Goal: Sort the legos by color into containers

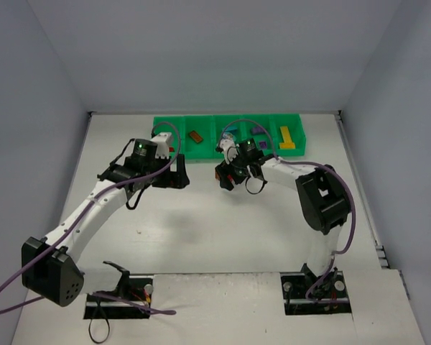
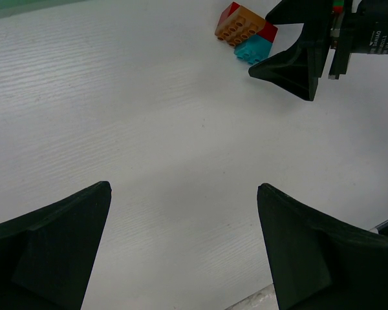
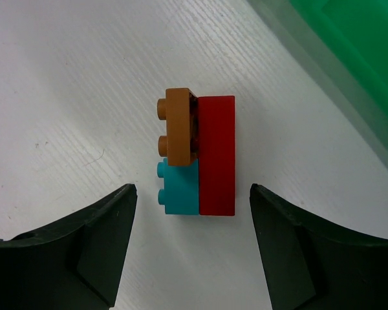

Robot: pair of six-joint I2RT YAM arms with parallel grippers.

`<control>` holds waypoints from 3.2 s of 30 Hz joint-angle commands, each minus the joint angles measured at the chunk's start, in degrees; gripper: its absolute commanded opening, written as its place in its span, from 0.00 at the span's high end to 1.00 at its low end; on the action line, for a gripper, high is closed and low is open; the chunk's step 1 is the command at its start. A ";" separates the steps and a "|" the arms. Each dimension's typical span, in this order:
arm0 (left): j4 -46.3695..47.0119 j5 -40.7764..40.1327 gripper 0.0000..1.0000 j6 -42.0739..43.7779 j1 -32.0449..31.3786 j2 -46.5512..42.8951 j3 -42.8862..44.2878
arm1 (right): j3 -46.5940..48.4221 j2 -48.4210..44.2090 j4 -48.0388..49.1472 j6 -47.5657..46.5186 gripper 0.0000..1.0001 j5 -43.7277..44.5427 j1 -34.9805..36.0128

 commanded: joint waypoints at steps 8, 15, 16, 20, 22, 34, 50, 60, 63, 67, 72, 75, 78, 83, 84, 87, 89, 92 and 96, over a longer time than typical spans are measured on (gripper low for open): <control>3.13 -1.27 0.12 -3.72 0.02 -2.22 -0.05 | 1.62 1.36 3.55 -1.43 0.42 -0.63 0.38; 6.82 -1.28 0.12 -8.21 -0.07 -2.75 -1.29 | 0.83 0.57 4.70 -1.43 0.72 0.16 0.38; 6.91 -1.10 0.12 -8.21 0.02 -2.66 -1.29 | 0.22 0.05 4.96 -1.43 0.85 0.08 0.38; 7.27 0.39 0.12 -5.85 -0.07 -2.92 -1.11 | -1.54 -2.41 5.40 -1.17 1.00 -2.11 0.29; 7.62 1.88 0.12 -2.77 -0.07 -3.80 -1.02 | -2.59 -5.40 5.14 -0.91 1.00 -5.89 0.29; 5.96 25.78 0.18 22.54 0.02 -6.62 4.06 | -0.76 -20.87 -7.59 -4.15 1.00 -23.64 2.66; -2.93 39.41 0.24 37.31 -0.16 1.91 16.03 | 1.80 -26.15 -14.73 -6.70 1.00 -27.08 5.65; -2.75 41.70 0.30 38.46 -0.95 6.30 18.31 | 2.67 -26.50 -15.08 -6.53 1.00 -28.93 6.09; -2.75 42.58 0.33 38.28 -1.65 7.53 19.28 | 2.76 -26.50 -15.08 -6.53 1.00 -29.37 6.09; -2.58 43.37 0.36 38.46 -2.79 8.76 19.63 | 3.03 -26.06 -15.16 -6.53 1.00 -29.81 6.09; -3.36 44.43 0.41 38.63 -3.15 10.17 19.72 | 3.11 -25.54 -15.17 -6.53 1.00 -29.81 6.09; -4.16 44.43 0.45 39.51 -3.15 10.43 19.81 | 3.20 -25.53 -15.08 -6.53 1.00 -29.89 6.09; -4.25 45.56 0.61 39.69 -3.15 10.52 19.72 | 3.29 -25.36 -15.08 -6.53 1.00 -29.81 6.09; -4.42 47.41 0.80 39.69 -3.23 10.79 19.11 | 3.29 -24.39 -15.08 -6.44 1.00 -29.63 6.09; -4.51 47.85 0.82 39.69 -3.32 10.61 18.58 | 3.38 -24.22 -15.08 -6.35 1.00 -29.63 6.09; -5.21 49.43 0.90 40.21 -3.32 10.00 17.53 | 3.47 -23.60 -15.08 -6.00 1.00 -29.46 5.74; -5.82 50.66 0.93 40.92 -3.23 9.12 16.12 | 3.55 -23.25 -15.08 -5.57 1.00 -29.45 5.39; -8.02 51.81 0.97 42.50 -3.32 7.19 13.66 | 3.64 -21.93 -14.99 -4.77 1.00 -28.84 3.46; -8.99 52.86 0.97 42.85 -3.23 5.34 12.16 | 3.90 -20.79 -14.99 -3.37 1.00 -28.22 0.74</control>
